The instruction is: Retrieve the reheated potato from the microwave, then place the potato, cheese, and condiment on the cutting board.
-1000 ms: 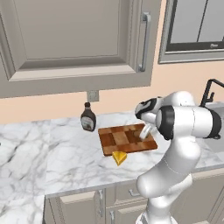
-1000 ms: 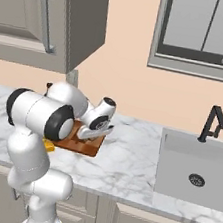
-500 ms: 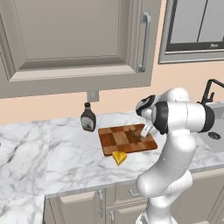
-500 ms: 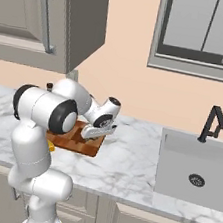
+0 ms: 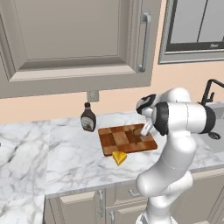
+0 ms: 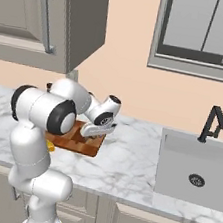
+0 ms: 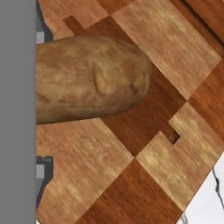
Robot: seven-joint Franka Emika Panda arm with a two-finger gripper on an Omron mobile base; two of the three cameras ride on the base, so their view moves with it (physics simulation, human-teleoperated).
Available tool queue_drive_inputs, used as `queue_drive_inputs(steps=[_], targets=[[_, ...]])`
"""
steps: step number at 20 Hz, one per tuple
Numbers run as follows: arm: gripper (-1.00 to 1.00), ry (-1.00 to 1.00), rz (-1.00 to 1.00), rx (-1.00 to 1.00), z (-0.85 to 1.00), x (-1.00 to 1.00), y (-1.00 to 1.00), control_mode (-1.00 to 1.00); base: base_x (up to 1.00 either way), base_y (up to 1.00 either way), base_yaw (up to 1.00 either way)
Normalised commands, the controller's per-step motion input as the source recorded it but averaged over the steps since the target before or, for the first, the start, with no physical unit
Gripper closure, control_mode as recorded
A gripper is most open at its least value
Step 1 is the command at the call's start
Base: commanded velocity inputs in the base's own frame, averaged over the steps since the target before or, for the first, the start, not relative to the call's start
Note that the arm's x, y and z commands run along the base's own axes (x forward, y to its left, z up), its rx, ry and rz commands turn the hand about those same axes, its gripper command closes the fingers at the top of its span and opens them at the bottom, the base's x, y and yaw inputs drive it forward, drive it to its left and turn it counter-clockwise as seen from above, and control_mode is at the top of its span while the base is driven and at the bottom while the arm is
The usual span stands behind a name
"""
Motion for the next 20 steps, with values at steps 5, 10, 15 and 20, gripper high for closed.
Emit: queue_drive_inputs(steps=[5,10,15,20], targets=[[-1.0,-0.06,0.0,0.0,0.23,-0.23,0.03,-1.0,0.0,0.0,0.0],[-1.0,-0.13,0.0,0.0,0.28,-0.25,0.06,-1.0,0.0,0.0,0.0],[-1.0,-0.07,-0.01,-0.03,0.16,-0.24,0.06,-1.0,0.0,0.0,0.0],[-1.0,0.05,-0.01,-0.14,-0.01,0.04,0.0,-1.0,0.0,0.0,0.0]])
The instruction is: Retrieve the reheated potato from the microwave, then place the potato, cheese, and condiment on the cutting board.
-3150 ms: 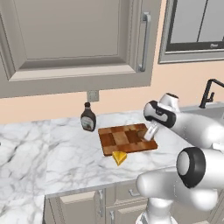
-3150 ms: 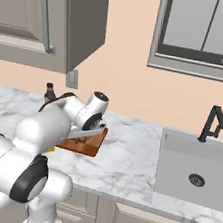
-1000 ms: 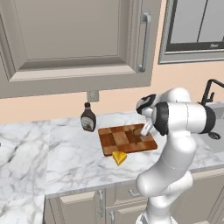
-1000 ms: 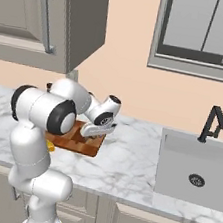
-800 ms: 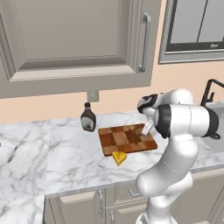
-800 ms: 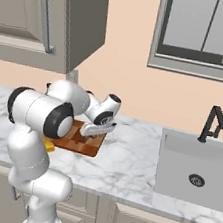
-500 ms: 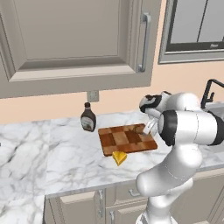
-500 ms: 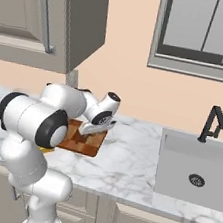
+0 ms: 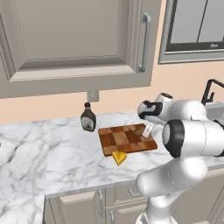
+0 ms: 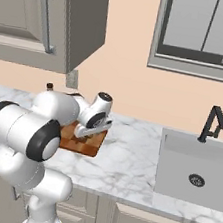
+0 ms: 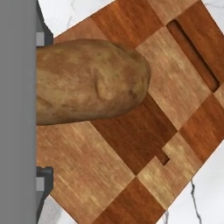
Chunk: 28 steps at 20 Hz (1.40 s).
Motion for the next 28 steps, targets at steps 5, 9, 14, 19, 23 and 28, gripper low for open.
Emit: queue_drive_inputs(steps=[5,9,14,19,23,28], targets=[[-1.0,0.1,0.0,-0.06,0.0,0.18,-0.02,-1.0,0.0,0.0,0.0],[-1.0,0.14,-0.09,0.0,-0.02,0.16,-0.04,-1.0,0.0,0.0,0.0],[-1.0,0.2,-0.05,0.03,0.03,0.23,-0.07,-1.0,0.0,0.0,0.0],[-1.0,0.18,0.0,0.06,0.11,0.13,-0.06,-1.0,0.0,0.0,0.0],[-1.0,0.05,-0.02,0.09,0.13,-0.01,-0.02,-1.0,0.0,0.0,0.0],[-1.0,-0.09,-0.01,0.01,0.25,-0.21,0.09,-1.0,0.0,0.0,0.0]])
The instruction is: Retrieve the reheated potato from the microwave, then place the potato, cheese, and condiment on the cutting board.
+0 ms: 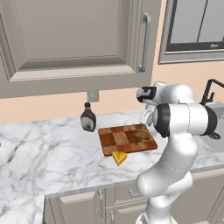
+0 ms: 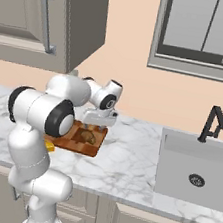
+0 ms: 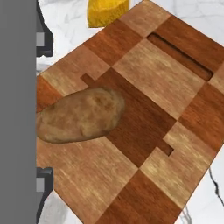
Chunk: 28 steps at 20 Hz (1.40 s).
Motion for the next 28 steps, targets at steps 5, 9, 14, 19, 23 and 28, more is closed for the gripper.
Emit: queue_drive_inputs(steps=[5,9,14,19,23,28], targets=[[-1.0,-0.33,-0.08,0.0,0.16,-0.43,0.34,-1.0,0.0,0.0,0.0],[-1.0,-0.33,-0.14,0.0,0.17,-0.4,0.36,-1.0,0.0,0.0,0.0],[-1.0,-0.27,-0.2,0.0,0.18,-0.48,0.38,-1.0,0.0,0.0,0.0],[-1.0,-0.15,-0.27,0.0,0.25,-0.38,0.42,-1.0,0.0,0.0,0.0],[-1.0,0.0,-0.32,-0.01,0.25,-0.13,0.51,-1.0,0.0,0.0,0.0],[-1.0,-0.06,-0.25,0.0,0.26,-0.08,0.51,-1.0,0.0,0.0,0.0]])
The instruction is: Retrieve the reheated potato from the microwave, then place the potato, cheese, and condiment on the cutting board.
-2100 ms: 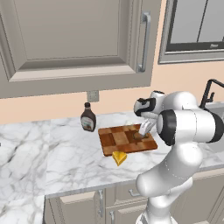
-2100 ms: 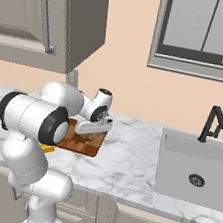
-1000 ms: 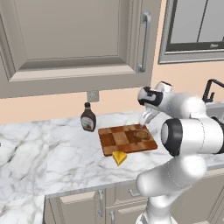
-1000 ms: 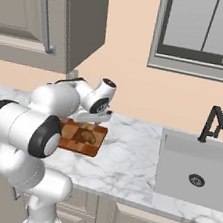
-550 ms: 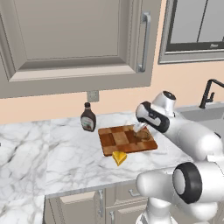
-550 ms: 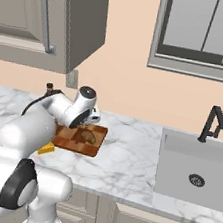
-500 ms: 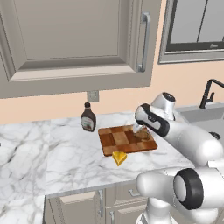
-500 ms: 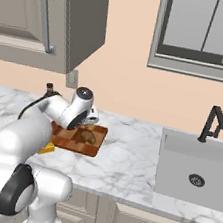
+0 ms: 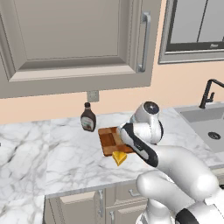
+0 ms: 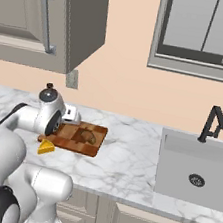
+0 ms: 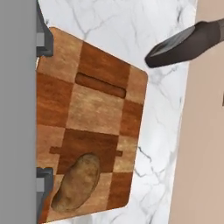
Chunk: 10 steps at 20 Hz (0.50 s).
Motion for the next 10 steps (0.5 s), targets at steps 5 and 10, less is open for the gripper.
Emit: queue_drive_inputs(steps=[5,10], targets=[[-1.0,-0.1,-0.21,0.04,0.25,-0.14,0.52,-1.0,0.0,0.0,0.0],[-1.0,-0.18,-0.26,0.09,0.12,-0.25,0.52,-1.0,0.0,0.0,0.0]])
